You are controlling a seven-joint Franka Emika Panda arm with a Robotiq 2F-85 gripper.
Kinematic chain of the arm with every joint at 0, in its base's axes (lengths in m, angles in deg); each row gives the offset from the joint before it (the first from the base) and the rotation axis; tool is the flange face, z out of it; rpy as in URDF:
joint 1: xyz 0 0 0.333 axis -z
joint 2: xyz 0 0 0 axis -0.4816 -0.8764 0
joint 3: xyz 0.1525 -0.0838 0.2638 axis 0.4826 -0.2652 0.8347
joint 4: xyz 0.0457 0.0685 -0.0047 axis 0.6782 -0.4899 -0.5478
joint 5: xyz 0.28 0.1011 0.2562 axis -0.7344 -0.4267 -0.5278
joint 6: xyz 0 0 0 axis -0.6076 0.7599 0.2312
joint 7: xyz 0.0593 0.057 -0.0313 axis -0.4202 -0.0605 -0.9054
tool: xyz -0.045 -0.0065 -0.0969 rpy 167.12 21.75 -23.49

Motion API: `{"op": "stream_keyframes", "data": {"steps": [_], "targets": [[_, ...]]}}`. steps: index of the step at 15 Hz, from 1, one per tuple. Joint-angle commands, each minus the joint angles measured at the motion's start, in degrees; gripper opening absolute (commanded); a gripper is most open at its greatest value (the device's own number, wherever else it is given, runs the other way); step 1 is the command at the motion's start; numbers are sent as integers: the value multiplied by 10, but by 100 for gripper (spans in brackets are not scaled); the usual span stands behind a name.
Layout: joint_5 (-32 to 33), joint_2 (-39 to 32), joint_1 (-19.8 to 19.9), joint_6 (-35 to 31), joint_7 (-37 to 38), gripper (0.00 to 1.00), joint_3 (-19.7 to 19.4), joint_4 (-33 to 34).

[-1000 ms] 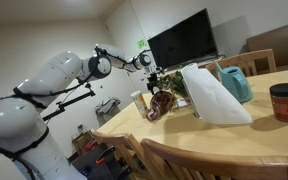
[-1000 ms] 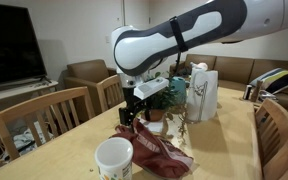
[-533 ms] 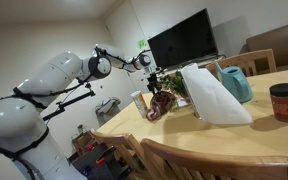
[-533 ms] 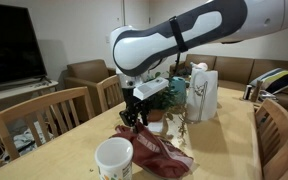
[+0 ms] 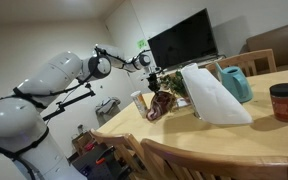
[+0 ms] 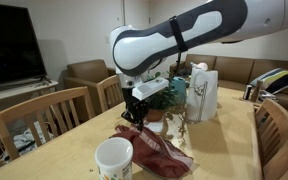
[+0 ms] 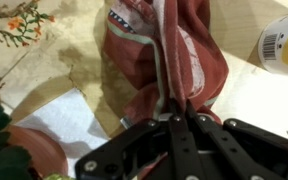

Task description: Place the towel over the white container on the left

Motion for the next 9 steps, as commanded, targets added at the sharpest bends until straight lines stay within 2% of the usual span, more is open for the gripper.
{"op": "stream_keyframes", "data": {"steps": [1,9], "targets": [[8,38,-10,15,44,5,-12,-21],[14,156,-12,6,131,4,-17,-62]]}}
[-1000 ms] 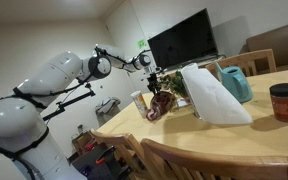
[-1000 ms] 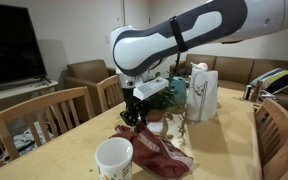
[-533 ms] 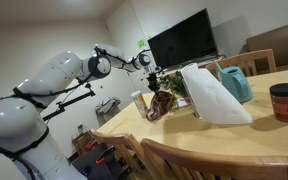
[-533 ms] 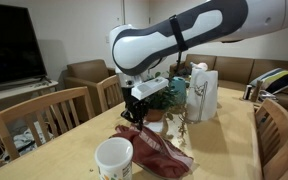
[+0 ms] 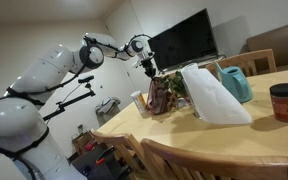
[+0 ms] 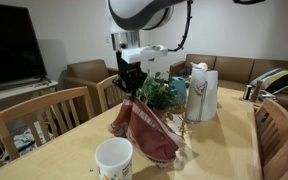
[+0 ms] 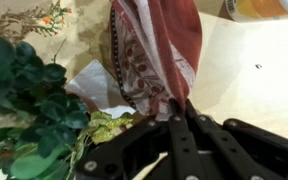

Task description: Place the towel over the white container on the left

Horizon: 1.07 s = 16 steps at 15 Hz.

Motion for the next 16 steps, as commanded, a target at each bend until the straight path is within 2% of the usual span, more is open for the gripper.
{"op": "stream_keyframes", "data": {"steps": [1,10,13,14,16], "targets": [[4,73,-1,-3,35,4,-7,-56],[4,121,-5,-73,146,3,-10,-100],[10,121,-9,-70,167,4,-11,-105],[13,121,-9,-68,170,7,-11,-108],[19,120,-10,-55,153,4,-7,-115]]}}
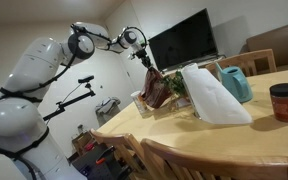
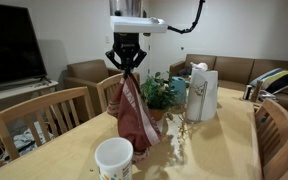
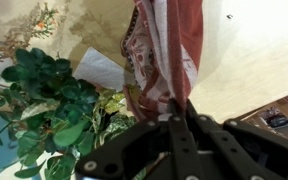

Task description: Place the towel over the white container on the left

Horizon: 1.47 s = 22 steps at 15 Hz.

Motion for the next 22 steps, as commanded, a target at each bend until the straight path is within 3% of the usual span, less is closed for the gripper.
{"op": "stream_keyframes", "data": {"steps": [1,7,14,19,20,21,22], "targets": [[14,29,-5,1,-15,2,-1,-54],[92,-2,-12,-46,-132,4,1,-95],[53,-99,24,-138,-262,4,48,-81],[32,-140,43,-133,-307,5,77,-63],[3,-142,26,-129,-319,11,50,-57],[-5,-142,25,-122,-318,32,47,-55],[-13,-142,23,-119,-320,36,43,-53]]}}
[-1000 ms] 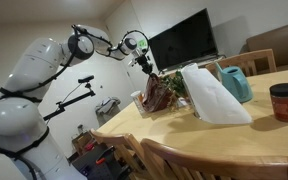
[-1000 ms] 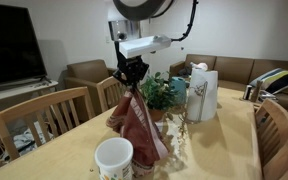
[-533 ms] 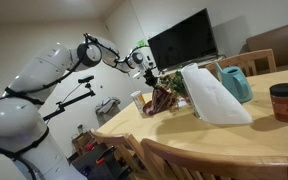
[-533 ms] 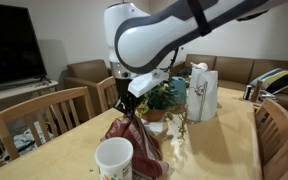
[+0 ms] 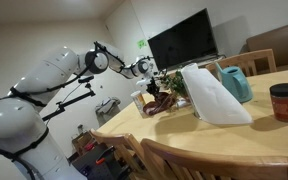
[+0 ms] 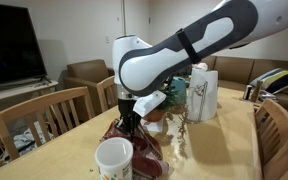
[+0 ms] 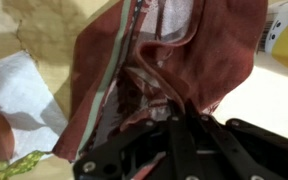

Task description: Place the towel over the white container on the left

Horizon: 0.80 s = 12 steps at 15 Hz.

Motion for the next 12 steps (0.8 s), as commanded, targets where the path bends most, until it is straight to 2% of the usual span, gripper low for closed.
{"op": "stream_keyframes", "data": {"steps": [1,9,10,12], "targets": [[-14,-3,1,26,-8,37,0,20],[-6,1,-6,53,17,95,-15,43],[-6,-1,-6,54,17,99,-15,48],[-8,-6,-6,55,14,100,-14,59]]}}
